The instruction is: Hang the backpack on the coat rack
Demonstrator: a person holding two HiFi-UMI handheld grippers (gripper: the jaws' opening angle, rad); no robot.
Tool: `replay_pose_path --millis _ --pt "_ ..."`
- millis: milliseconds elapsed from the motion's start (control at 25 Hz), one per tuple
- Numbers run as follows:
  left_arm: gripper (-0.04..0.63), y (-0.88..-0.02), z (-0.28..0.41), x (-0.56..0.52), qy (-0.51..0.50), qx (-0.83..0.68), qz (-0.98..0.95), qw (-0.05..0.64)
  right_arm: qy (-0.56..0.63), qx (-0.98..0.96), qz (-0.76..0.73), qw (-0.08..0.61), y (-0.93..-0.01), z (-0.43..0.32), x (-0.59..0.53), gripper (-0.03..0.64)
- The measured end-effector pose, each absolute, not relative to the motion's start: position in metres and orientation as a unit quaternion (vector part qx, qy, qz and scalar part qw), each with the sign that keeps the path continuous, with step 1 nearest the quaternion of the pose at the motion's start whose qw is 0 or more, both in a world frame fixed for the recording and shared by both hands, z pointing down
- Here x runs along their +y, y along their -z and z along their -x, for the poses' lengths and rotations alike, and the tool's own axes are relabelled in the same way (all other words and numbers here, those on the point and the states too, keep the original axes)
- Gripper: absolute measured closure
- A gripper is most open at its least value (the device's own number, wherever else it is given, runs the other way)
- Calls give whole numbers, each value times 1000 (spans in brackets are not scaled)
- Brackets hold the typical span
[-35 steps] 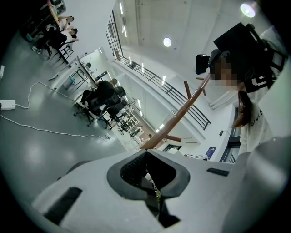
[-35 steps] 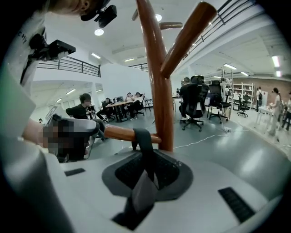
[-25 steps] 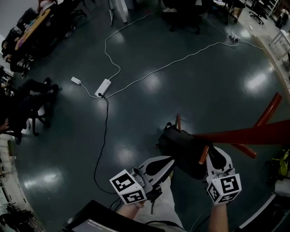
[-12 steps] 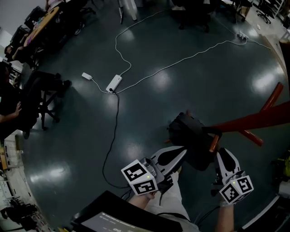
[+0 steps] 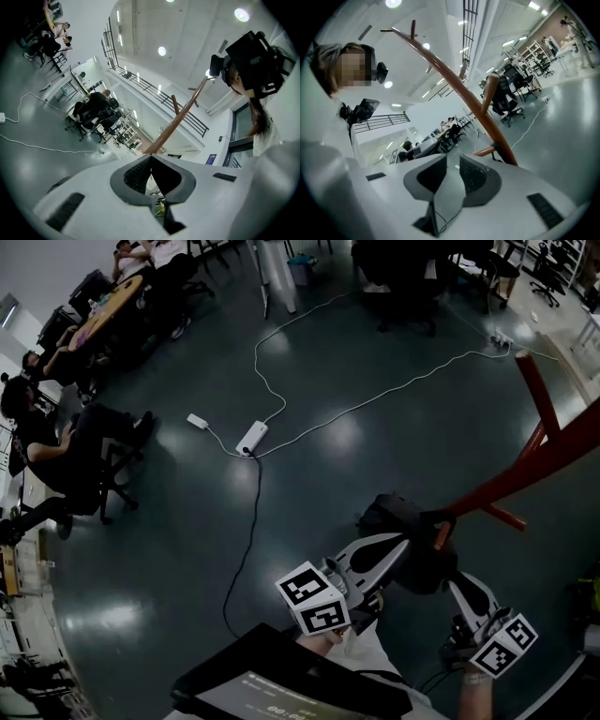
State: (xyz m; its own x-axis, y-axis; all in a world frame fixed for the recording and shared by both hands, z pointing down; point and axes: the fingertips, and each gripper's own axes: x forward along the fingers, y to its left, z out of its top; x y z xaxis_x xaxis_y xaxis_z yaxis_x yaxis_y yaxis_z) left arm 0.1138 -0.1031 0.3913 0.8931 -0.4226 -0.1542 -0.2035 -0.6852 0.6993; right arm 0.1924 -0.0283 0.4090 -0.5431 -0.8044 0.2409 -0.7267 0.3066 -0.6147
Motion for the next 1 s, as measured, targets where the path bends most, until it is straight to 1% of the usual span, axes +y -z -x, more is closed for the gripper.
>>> replay_pose_path --millis 240,400,640,800,1000 --pt "586 -350 -122 -104 168 -155 -916 329 290 833 466 65 -351 -181 -26 531" --pt "586 -323 -127 -108 180 -144 -924 306 244 844 474 57 -319 -183 -27 533" --pt "586 -284 -132 -114 202 -127 -930 281 178 857 479 58 -271 -184 -33 561" --pt "586 -276 -136 -110 204 -118 -933 271 147 864 479 54 -256 -179 -31 572" --pt "586 -276 -134 -108 202 -119 -933 272 143 869 470 47 -255 -170 -28 575"
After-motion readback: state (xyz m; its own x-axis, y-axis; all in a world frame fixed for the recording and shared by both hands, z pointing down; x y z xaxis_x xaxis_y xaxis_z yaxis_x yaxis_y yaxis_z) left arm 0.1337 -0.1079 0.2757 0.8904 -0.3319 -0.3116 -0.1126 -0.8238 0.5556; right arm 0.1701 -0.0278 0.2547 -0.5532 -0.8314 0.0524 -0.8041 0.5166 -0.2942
